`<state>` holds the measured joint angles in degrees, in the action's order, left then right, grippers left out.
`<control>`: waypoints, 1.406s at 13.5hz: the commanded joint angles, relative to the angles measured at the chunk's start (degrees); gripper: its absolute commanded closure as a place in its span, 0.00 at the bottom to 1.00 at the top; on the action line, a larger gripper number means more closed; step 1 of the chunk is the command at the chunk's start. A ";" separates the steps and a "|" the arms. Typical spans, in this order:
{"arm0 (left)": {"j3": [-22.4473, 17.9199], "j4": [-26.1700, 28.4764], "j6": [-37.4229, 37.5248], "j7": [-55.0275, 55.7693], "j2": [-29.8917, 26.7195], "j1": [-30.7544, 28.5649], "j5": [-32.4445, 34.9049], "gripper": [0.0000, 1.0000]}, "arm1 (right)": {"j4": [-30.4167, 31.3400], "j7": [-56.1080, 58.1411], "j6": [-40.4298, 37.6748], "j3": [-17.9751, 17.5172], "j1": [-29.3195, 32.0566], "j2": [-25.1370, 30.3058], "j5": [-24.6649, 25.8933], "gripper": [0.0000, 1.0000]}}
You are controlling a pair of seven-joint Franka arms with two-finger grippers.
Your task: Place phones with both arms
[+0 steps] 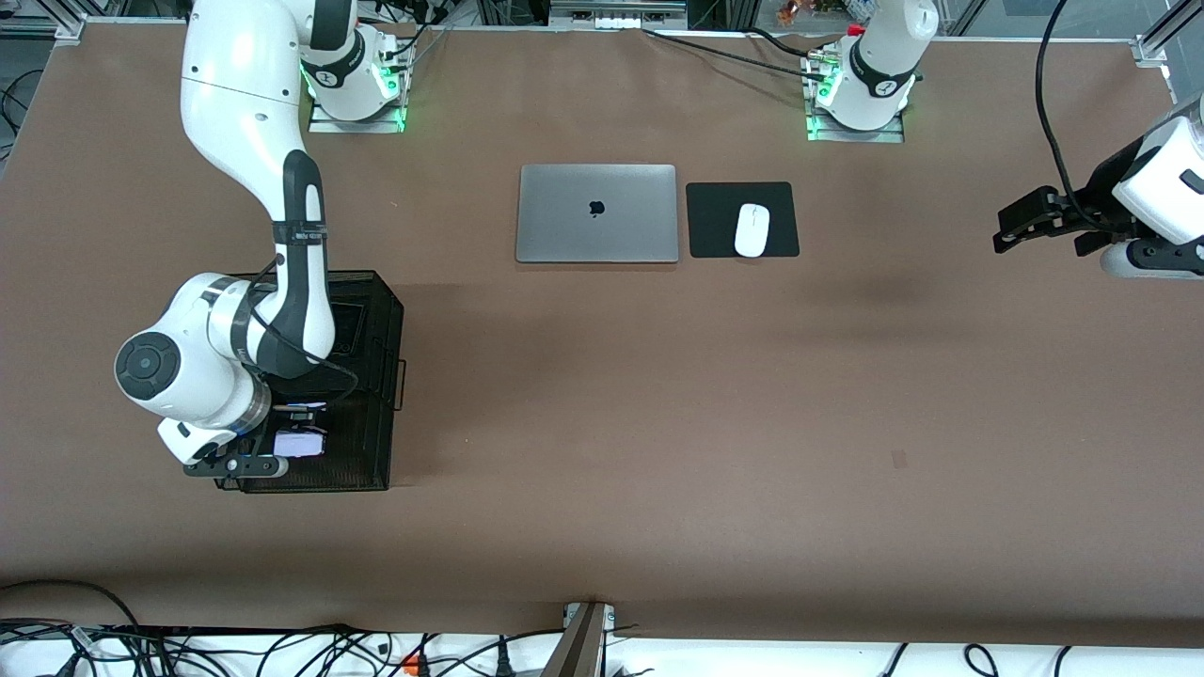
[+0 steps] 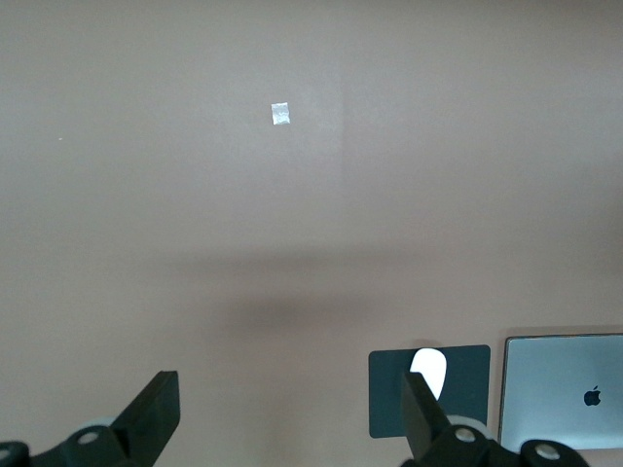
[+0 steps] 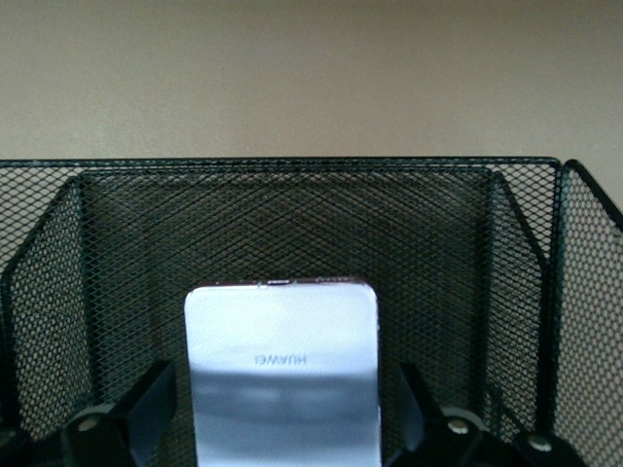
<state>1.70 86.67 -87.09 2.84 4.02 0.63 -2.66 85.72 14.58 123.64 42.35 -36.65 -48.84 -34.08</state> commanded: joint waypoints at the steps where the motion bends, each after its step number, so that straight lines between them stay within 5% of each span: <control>1: 0.06 -0.19 0.26 -0.73 -0.33 0.07 0.73 0.00 | 0.24 1.51 -2.52 0.45 0.09 2.78 -0.99 0.01; 8: 0.06 -0.19 0.70 -0.64 -0.33 0.07 0.72 0.00 | -5.20 1.60 -30.79 12.13 -0.17 14.72 -0.46 0.01; 13: 0.06 -0.19 0.70 -0.73 -0.42 -0.10 0.72 0.00 | -12.40 -0.68 -40.31 18.47 1.05 16.68 0.51 0.00; 16: -0.03 -0.19 0.79 -0.73 -0.59 -0.10 0.72 0.00 | -18.64 -8.84 -41.99 9.29 7.18 15.79 7.07 0.01; 19: 0.06 -0.19 0.79 -0.73 -0.59 -0.10 0.72 0.00 | -22.44 -10.01 -41.73 -8.81 19.57 17.28 12.71 0.00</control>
<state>1.65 86.68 -86.99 2.84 4.02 0.59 -2.66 67.63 5.58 83.52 43.34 -25.72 -31.31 -24.19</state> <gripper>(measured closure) 0.000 0.000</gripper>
